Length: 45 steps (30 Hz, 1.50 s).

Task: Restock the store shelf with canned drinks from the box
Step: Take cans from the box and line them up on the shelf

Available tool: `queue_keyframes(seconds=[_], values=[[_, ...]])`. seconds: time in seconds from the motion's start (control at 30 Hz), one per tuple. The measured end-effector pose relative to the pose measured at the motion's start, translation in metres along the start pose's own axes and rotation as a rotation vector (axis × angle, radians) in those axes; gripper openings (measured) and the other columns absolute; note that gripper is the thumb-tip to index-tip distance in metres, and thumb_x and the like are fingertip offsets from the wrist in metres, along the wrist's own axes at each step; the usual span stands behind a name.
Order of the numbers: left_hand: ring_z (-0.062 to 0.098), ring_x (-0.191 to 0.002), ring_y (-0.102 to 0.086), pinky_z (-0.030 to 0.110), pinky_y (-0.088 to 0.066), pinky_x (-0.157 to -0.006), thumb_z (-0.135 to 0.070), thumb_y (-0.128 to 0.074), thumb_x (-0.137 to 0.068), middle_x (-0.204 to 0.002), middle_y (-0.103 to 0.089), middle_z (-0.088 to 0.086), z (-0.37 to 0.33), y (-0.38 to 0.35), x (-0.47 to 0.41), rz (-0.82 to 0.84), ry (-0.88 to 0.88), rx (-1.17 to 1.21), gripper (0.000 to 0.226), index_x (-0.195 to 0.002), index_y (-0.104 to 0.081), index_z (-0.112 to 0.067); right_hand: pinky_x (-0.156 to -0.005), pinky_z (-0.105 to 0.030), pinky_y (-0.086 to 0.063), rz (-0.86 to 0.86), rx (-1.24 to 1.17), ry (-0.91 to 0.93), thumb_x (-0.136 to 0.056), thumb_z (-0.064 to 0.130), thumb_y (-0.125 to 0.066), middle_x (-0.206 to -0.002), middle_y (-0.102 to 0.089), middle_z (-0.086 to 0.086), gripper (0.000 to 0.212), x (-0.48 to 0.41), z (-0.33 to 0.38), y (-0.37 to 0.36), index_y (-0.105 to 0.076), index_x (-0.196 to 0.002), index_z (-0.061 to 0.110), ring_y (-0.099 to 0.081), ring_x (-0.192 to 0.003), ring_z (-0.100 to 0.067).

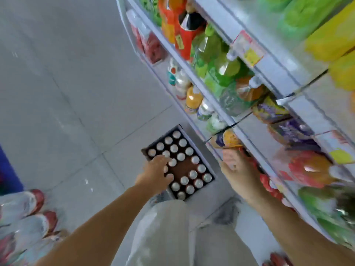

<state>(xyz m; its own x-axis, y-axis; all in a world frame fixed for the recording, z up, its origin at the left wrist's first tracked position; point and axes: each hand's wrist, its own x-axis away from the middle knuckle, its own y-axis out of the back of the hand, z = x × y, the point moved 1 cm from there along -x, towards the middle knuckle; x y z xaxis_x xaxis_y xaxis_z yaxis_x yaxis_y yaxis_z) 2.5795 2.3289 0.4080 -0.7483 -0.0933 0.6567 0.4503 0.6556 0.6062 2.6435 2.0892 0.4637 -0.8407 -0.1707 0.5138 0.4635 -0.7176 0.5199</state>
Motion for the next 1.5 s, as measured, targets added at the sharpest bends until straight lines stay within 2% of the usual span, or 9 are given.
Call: queue_keyframes(seconds=[0.2,0.37,0.5,0.6,0.73,0.93,1.1,1.23,1.5], values=[[0.023,-0.119,-0.05,0.035,-0.042,-0.101,-0.029,-0.065,-0.086,-0.141,-0.046,-0.003,0.102,-0.131,-0.101,0.076,0.177,0.153,0.055,-0.137,-0.044,-0.032,-0.087,-0.039,-0.05,0.194,0.14,-0.233,-0.092,0.016,-0.056,-0.121,-0.06,-0.003,0.037,-0.12,-0.142,-0.14,-0.053,-0.129,0.018,-0.06,-0.107,-0.021],[0.02,-0.13,-0.04,0.034,-0.036,-0.105,-0.029,-0.066,-0.087,-0.143,-0.042,-0.002,0.159,-0.214,-0.206,-0.018,0.183,0.162,0.061,-0.142,-0.039,-0.023,-0.101,-0.035,-0.042,0.298,0.271,-0.132,-0.085,0.026,-0.058,-0.13,-0.052,-0.001,0.051,-0.216,-0.237,-0.249,-0.049,-0.135,0.018,-0.05,-0.122,-0.017],[0.022,-0.137,-0.03,0.04,-0.038,-0.109,-0.034,-0.069,-0.086,-0.151,-0.033,-0.003,0.196,-0.271,-0.269,-0.052,0.154,0.078,0.075,-0.148,-0.029,-0.022,-0.099,-0.042,-0.042,0.287,0.412,0.034,-0.085,0.02,-0.065,-0.135,-0.047,-0.008,0.06,-0.267,-0.286,-0.301,-0.042,-0.14,0.017,-0.052,-0.115,-0.026],[0.022,-0.137,-0.029,0.038,-0.039,-0.109,-0.034,-0.072,-0.083,-0.155,-0.026,-0.006,0.212,-0.301,-0.29,-0.072,0.105,0.0,0.082,-0.15,-0.026,-0.023,-0.107,-0.037,-0.036,0.331,0.456,0.136,-0.083,0.018,-0.069,-0.149,-0.036,-0.007,0.072,-0.287,-0.309,-0.323,-0.034,-0.145,0.017,-0.043,-0.132,-0.025],[0.024,-0.124,-0.04,0.037,-0.042,-0.103,-0.031,-0.079,-0.075,-0.149,-0.031,-0.002,0.222,-0.324,-0.302,-0.214,-0.038,-0.096,0.085,-0.147,-0.035,-0.022,-0.088,-0.036,-0.046,0.385,0.559,0.144,-0.083,0.023,-0.072,-0.16,-0.014,0.003,0.086,-0.3,-0.326,-0.34,-0.02,-0.15,0.026,-0.055,-0.121,-0.026],[0.023,-0.107,-0.037,0.041,-0.05,-0.079,-0.033,-0.092,-0.054,-0.125,-0.028,0.001,0.227,-0.338,-0.325,-0.383,-0.04,-0.217,0.088,-0.131,-0.054,-0.017,-0.077,-0.04,-0.051,0.267,0.583,0.189,-0.083,0.023,-0.073,-0.156,-0.024,0.004,0.078,-0.313,-0.339,-0.36,-0.027,-0.145,0.021,-0.061,-0.11,-0.029],[0.026,-0.117,-0.041,0.041,-0.049,-0.092,-0.033,-0.088,-0.063,-0.133,-0.032,0.001,0.23,-0.331,-0.317,-0.321,-0.044,-0.123,0.077,-0.131,-0.056,-0.016,-0.077,-0.039,-0.051,0.212,0.525,0.237,-0.079,0.024,-0.075,-0.146,-0.04,0.006,0.07,-0.306,-0.336,-0.35,-0.039,-0.14,0.022,-0.061,-0.105,-0.029],[0.022,-0.131,-0.039,0.029,-0.032,-0.111,-0.026,-0.086,-0.068,-0.142,-0.043,0.002,0.215,-0.297,-0.292,-0.21,-0.079,0.113,0.075,-0.134,-0.053,-0.015,-0.086,-0.036,-0.047,0.147,0.473,0.247,-0.073,0.032,-0.079,-0.138,-0.051,0.009,0.074,-0.28,-0.309,-0.313,-0.044,-0.138,0.026,-0.058,-0.112,-0.02],[0.006,-0.115,-0.051,0.018,-0.037,-0.092,-0.033,-0.083,-0.07,-0.128,-0.053,-0.013,0.117,-0.158,-0.182,-0.119,-0.085,0.256,0.077,-0.137,-0.045,-0.031,-0.082,-0.026,-0.044,0.02,0.169,0.129,-0.063,0.028,-0.081,-0.109,-0.053,0.003,0.061,-0.183,-0.184,-0.197,-0.051,-0.115,0.019,-0.054,-0.101,-0.012]])
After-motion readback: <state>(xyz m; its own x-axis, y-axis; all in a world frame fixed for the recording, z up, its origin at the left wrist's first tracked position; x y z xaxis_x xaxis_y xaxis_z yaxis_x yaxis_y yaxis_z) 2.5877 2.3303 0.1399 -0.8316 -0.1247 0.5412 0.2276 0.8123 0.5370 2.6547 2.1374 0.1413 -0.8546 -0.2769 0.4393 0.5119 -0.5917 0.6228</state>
